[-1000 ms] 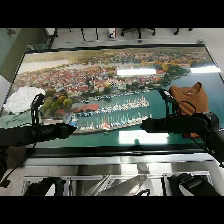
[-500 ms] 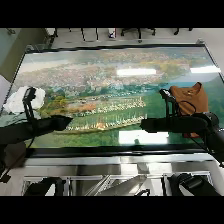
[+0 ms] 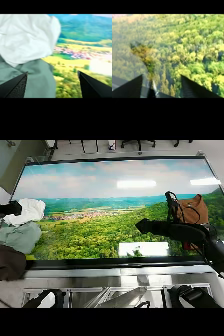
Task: Fold the shirts.
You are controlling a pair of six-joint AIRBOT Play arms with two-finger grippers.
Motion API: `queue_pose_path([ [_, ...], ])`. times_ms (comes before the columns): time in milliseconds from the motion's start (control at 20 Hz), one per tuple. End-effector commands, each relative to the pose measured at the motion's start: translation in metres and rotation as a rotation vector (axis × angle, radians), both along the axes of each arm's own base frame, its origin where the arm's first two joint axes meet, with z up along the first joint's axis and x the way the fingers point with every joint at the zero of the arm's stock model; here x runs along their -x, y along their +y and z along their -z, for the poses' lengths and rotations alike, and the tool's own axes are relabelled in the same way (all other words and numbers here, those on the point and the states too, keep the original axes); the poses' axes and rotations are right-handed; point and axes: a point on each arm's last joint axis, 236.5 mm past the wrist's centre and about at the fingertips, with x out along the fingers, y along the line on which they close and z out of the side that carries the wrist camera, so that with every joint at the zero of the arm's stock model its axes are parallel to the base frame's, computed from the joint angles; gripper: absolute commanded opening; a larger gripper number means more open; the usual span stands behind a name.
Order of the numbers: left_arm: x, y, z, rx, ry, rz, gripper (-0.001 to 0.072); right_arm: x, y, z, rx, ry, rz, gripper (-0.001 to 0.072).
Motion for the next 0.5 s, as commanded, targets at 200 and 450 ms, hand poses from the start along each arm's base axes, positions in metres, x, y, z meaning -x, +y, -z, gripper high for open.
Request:
queue_pose_path([
  [200,-0.071,0.101,0.153,-0.136,0.347,-0.035,0.0712,-0.021,-0.001,0.027,0.029,0.020,0.030,0.0543],
  [450,-0.100,0.101,0.216,-0.101,0.424,-0.010,0.0712,-0.022,-0.002,0.029,0.035,0.021,0.031,0.0543],
])
